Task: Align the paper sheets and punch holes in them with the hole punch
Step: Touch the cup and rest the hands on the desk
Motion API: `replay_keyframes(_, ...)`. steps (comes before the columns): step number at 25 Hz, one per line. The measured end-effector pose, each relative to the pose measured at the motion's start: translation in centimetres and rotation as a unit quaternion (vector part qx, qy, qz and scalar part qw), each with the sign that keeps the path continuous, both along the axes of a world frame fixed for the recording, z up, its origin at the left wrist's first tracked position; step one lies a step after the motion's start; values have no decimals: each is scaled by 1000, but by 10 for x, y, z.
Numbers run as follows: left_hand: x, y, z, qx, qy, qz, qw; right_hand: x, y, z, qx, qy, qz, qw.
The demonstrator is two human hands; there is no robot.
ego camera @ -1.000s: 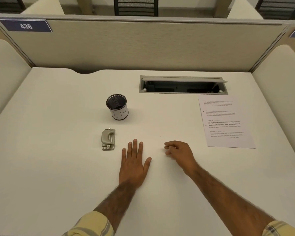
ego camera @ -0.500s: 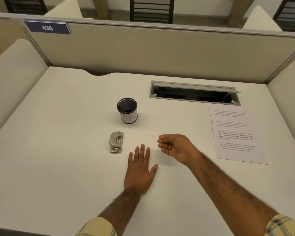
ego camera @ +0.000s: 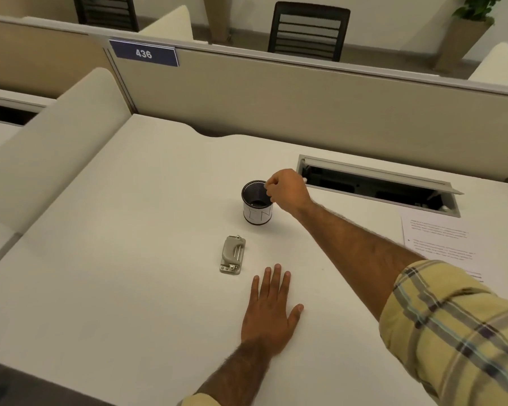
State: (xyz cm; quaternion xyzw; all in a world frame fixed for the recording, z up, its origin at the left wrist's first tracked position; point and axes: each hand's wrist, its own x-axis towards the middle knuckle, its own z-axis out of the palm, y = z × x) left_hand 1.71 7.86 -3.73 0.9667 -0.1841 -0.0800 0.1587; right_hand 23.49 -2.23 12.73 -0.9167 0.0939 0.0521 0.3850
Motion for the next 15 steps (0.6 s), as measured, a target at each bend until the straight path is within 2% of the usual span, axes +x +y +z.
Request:
replay_keyframes(2, 0, 1, 0, -2, -3, 1, 1000, 4, 6, -4, -82, -23, 28, 996)
replay_keyframes(4, 1, 1, -1, -5, -6, 2, 1000, 7, 9, -8, -122, -36, 32, 991)
replay_keyframes(6, 0, 1, -2, -1, -8, 1, 1000, 8, 7, -10, -118, -47, 19, 992)
replay_keyframes(11, 1, 2, -5, 5, -14, 0, 1000, -7, -15, -9, -15, -103, -4, 995)
replay_keyframes(15, 2, 2, -5, 16, -22, -3, 1000, -85, -66, -48, -69, -53, 2, 996)
